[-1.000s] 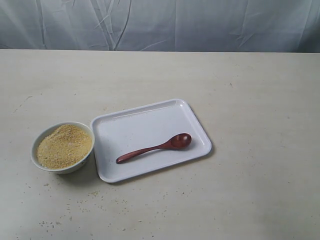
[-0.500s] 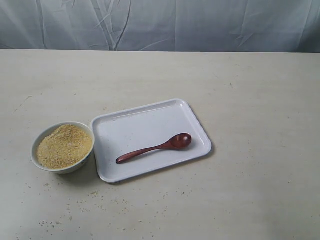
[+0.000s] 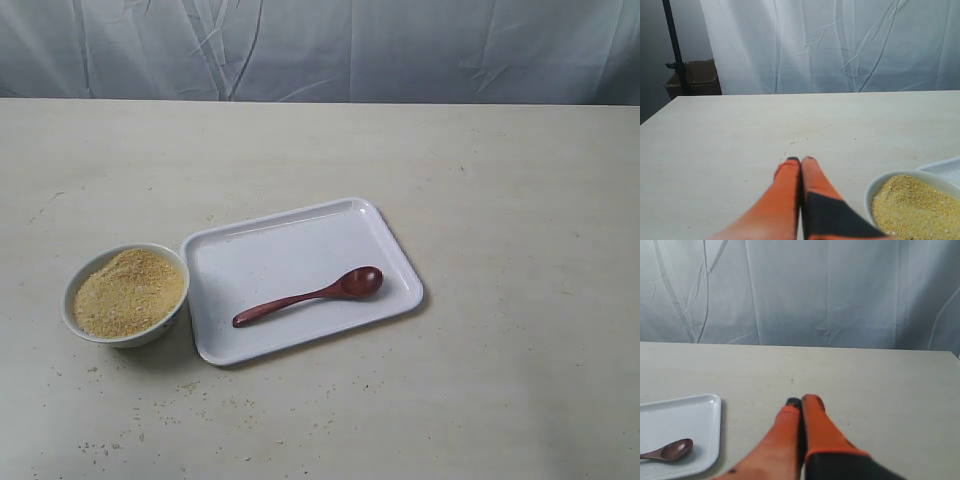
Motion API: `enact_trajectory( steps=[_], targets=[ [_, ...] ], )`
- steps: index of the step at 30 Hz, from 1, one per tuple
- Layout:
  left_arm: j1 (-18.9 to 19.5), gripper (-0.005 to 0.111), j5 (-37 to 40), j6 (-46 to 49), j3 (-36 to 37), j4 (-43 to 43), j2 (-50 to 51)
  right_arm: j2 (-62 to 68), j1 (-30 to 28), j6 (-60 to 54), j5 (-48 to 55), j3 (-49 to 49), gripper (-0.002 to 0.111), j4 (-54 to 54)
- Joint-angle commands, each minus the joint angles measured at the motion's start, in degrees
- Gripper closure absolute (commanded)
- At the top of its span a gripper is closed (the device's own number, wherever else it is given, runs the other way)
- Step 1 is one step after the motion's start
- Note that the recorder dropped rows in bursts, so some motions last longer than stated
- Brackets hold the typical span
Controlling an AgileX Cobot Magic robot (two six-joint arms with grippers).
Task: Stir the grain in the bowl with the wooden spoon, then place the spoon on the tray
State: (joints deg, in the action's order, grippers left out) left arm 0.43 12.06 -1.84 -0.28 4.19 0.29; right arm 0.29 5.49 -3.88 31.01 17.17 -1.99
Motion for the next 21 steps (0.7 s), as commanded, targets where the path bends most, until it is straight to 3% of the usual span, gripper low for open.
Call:
enact_trajectory(
  steps=[1, 12, 21],
  targets=[
    [0.0, 0.106, -0.3, -0.1, 0.3, -0.1, -0.3, -0.3, -0.3, 0.1, -0.8, -1.6, 0.108, -0.1],
    [0.0, 0.106, -0.3, -0.1, 0.3, -0.1, -0.3, -0.3, -0.2, 0.1, -9.6, -17.2, 0.108, -0.1],
    [0.0, 0.106, -0.3, -0.1, 0.3, -0.1, -0.3, -0.3, -0.1, 0.1, -15.2, -17.2, 0.108, 0.0]
  ],
)
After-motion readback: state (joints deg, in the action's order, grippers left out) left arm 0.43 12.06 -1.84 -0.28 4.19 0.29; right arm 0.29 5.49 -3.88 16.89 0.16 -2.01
